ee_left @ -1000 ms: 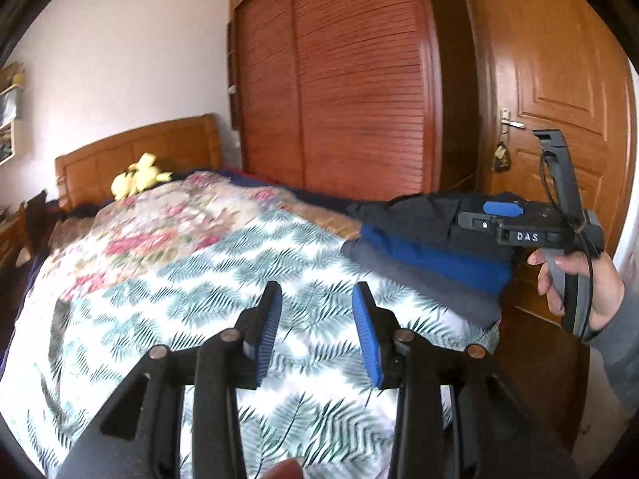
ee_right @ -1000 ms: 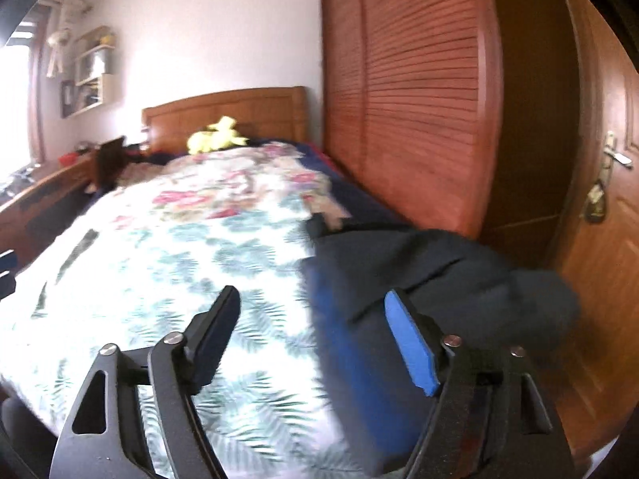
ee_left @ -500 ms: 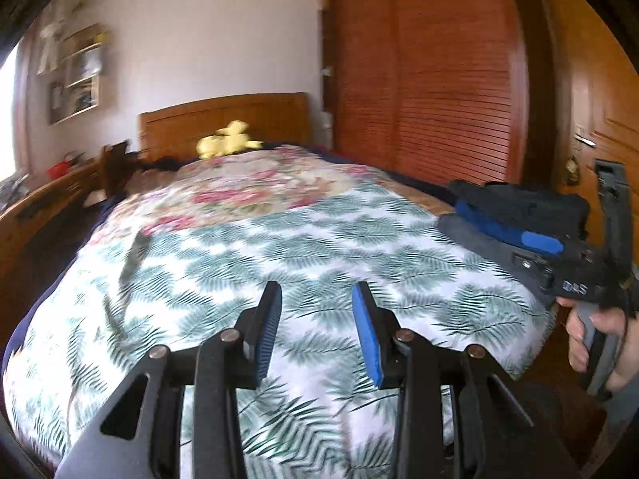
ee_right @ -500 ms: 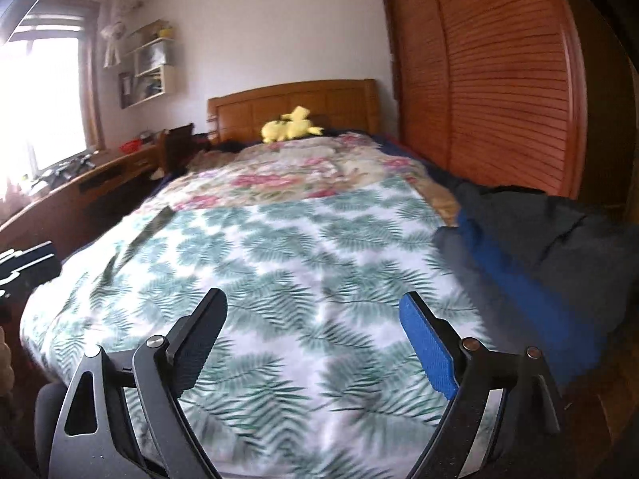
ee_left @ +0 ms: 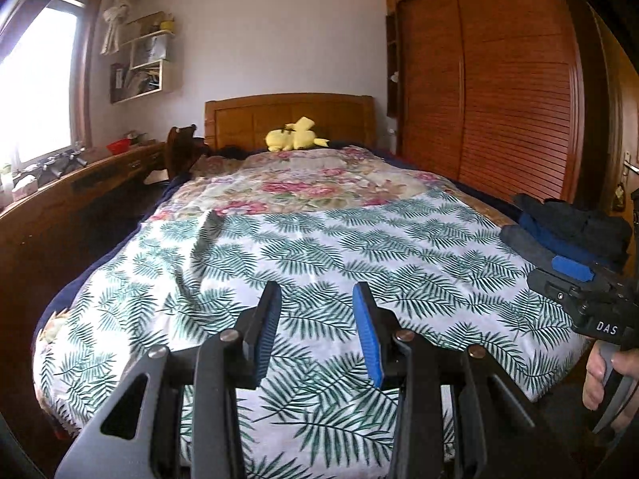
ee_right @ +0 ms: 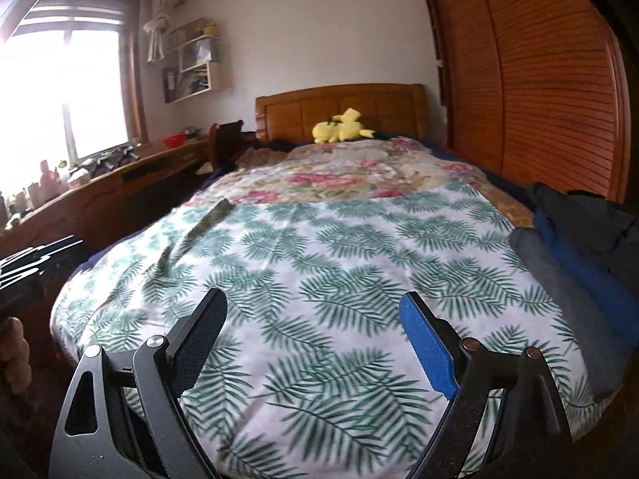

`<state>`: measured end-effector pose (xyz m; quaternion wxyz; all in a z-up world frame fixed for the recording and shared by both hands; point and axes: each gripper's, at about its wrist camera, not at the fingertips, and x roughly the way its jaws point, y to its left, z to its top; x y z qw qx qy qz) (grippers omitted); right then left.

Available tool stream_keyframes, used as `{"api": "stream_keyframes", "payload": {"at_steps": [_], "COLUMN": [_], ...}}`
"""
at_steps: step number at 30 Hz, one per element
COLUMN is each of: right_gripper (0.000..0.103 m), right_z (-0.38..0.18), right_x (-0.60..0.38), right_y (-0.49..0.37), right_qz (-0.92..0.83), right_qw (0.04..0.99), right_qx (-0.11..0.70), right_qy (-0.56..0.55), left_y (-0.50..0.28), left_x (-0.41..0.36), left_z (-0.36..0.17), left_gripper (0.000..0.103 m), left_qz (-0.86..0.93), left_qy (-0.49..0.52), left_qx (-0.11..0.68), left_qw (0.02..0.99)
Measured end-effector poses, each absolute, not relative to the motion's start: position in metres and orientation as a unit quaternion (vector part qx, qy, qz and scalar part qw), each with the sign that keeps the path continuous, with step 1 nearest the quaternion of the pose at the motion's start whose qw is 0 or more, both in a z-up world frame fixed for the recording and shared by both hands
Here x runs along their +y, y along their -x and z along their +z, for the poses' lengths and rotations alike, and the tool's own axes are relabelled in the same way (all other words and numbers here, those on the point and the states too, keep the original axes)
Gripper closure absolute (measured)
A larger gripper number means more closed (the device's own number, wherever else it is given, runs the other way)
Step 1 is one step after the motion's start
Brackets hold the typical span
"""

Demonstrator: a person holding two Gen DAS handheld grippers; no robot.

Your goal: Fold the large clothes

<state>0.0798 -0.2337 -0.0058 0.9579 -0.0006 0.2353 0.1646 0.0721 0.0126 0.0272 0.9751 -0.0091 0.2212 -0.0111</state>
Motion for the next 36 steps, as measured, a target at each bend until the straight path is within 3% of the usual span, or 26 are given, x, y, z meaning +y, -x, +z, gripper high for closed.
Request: {"api": "stream_keyframes", "payload": {"at_steps": [36], "right_gripper": [0.013], "right_z": [0.054], "right_x": [-0.208], "right_y": [-0.036], "right_qz": [0.168], "right_qw": [0.975], "right_qx": [0.145], "right_qy": [-0.002], "left_y": [-0.041], "left_x": [0.022], "left_z": [0.075], "left_gripper": [0.065], "left_qz": [0.008], "left_qy": [0.015], "left_qx": [0.154], "left_qw": [0.988]}}
